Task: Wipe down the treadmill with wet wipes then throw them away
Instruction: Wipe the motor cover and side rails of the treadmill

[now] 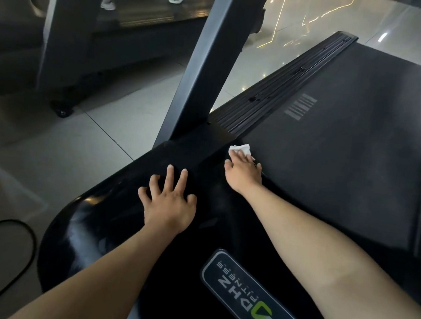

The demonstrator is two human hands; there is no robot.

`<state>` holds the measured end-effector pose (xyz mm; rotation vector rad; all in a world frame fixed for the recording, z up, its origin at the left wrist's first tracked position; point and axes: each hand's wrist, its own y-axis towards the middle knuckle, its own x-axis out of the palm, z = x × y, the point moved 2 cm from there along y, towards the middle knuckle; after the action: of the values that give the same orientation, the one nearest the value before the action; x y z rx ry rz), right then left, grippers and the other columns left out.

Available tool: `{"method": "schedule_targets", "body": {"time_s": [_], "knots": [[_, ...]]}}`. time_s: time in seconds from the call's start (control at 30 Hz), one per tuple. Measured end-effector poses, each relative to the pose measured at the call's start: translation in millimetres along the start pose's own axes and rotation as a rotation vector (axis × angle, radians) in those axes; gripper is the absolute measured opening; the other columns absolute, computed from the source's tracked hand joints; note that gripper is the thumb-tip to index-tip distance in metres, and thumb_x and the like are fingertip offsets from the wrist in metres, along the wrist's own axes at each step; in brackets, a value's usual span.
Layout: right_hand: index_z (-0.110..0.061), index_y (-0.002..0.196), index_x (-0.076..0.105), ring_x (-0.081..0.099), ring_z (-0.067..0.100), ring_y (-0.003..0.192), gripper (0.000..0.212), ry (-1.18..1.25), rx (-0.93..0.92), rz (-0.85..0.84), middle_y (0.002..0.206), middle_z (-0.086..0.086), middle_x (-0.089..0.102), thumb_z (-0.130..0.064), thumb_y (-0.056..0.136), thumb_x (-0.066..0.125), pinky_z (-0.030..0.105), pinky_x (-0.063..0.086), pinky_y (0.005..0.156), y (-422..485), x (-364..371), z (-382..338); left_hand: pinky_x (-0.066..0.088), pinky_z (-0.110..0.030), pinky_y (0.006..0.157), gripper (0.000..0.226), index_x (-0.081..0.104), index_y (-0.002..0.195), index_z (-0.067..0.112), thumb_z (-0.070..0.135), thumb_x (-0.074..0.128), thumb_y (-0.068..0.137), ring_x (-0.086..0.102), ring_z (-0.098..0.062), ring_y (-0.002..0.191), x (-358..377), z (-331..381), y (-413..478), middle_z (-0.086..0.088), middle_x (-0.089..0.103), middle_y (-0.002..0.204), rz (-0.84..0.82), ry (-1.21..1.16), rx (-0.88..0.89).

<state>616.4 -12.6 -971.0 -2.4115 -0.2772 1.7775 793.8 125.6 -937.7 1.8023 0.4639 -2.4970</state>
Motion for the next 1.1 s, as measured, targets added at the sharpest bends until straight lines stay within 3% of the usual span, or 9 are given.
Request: {"method": "schedule_targets", "body": {"time_s": [0.1,0.2,0.33,0.63,0.7,0.8,0.87,0.97,1.1], "knots": [[-0.027,0.16,0.011,0.007,0.027,0.154,0.054,0.027,0.11,-0.08,0.169,-0.003,0.007,-0.037,0.107,0.016,0.057,0.003,0.122,15,-4,0,-0.001,-0.057,0.12,0.066,-0.002,0.16,0.041,0.049,0.022,0.098,-0.008,-0.033,0.153,2,0,0,0.006,-0.011,0.169,0.011,0.026,0.001],[-0.024,0.159,0.014,0.011,0.026,0.152,0.054,0.045,0.146,-0.063,0.168,0.0,0.011,-0.037,0.106,0.018,0.056,0.004,0.122,22,-4,-3,-0.004,-0.058,0.12,0.067,-0.006,0.16,0.04,0.049,0.021,0.099,-0.01,-0.034,0.153,3,1,-1,0.006,-0.014,0.169,-0.002,0.041,-0.001],[-0.02,0.155,0.023,0.02,0.025,0.147,0.052,0.025,0.004,0.045,0.162,0.002,0.027,-0.034,0.105,0.024,0.055,0.012,0.12,4,7,-22,-0.005,-0.059,0.12,0.067,-0.007,0.159,0.039,0.048,0.021,0.1,-0.01,-0.034,0.153,2,2,-1,0.005,-0.016,0.169,-0.008,0.046,0.005],[-0.031,0.159,0.023,0.012,0.009,0.154,0.053,-0.099,-0.384,0.067,0.166,-0.011,0.021,-0.039,0.108,0.03,0.052,-0.006,0.122,-86,12,-41,-0.004,-0.058,0.119,0.067,-0.003,0.16,0.04,0.049,0.025,0.1,-0.008,-0.034,0.153,1,1,1,0.006,-0.013,0.169,-0.018,0.046,0.01],[-0.032,0.159,0.021,0.011,0.008,0.154,0.052,-0.122,-0.375,0.043,0.166,-0.012,0.019,-0.039,0.108,0.027,0.054,-0.006,0.121,-85,8,-40,-0.003,-0.058,0.119,0.068,-0.001,0.16,0.039,0.049,0.028,0.1,-0.007,-0.035,0.153,-1,-1,1,0.005,-0.012,0.17,-0.023,0.04,0.018],[-0.028,0.159,0.02,0.008,0.012,0.154,0.053,-0.066,-0.171,-0.017,0.168,-0.008,0.015,-0.039,0.108,0.019,0.055,-0.002,0.121,-69,5,-31,-0.003,-0.057,0.119,0.069,0.004,0.161,0.037,0.048,0.033,0.099,-0.006,-0.034,0.153,-6,-5,-1,0.004,-0.009,0.17,-0.047,0.008,0.038],[-0.022,0.154,0.029,0.018,0.017,0.149,0.051,-0.052,-0.1,-0.006,0.162,-0.003,0.026,-0.035,0.107,0.019,0.054,0.009,0.12,-63,5,-35,-0.004,-0.056,0.119,0.069,0.005,0.161,0.035,0.046,0.035,0.099,-0.007,-0.033,0.153,-11,-7,0,0.005,-0.007,0.17,-0.073,-0.031,0.041],[-0.02,0.145,0.042,0.031,0.019,0.142,0.044,-0.023,-0.182,0.029,0.153,-0.002,0.04,-0.03,0.105,0.027,0.049,0.019,0.114,-78,9,-63,-0.003,-0.054,0.119,0.072,0.005,0.162,0.031,0.043,0.037,0.098,-0.006,-0.03,0.153,-17,-9,0,0.006,-0.005,0.17,-0.112,-0.08,0.039],[-0.026,0.155,0.034,0.021,0.013,0.151,0.048,0.037,-0.358,0.029,0.162,-0.008,0.031,-0.027,0.107,0.032,0.047,0.007,0.12,-117,20,-90,-0.002,-0.047,0.121,0.072,0.007,0.162,0.025,0.034,0.04,0.099,-0.003,-0.023,0.155,-24,-23,-3,0.005,0.001,0.17,-0.129,-0.167,0.112]]}}
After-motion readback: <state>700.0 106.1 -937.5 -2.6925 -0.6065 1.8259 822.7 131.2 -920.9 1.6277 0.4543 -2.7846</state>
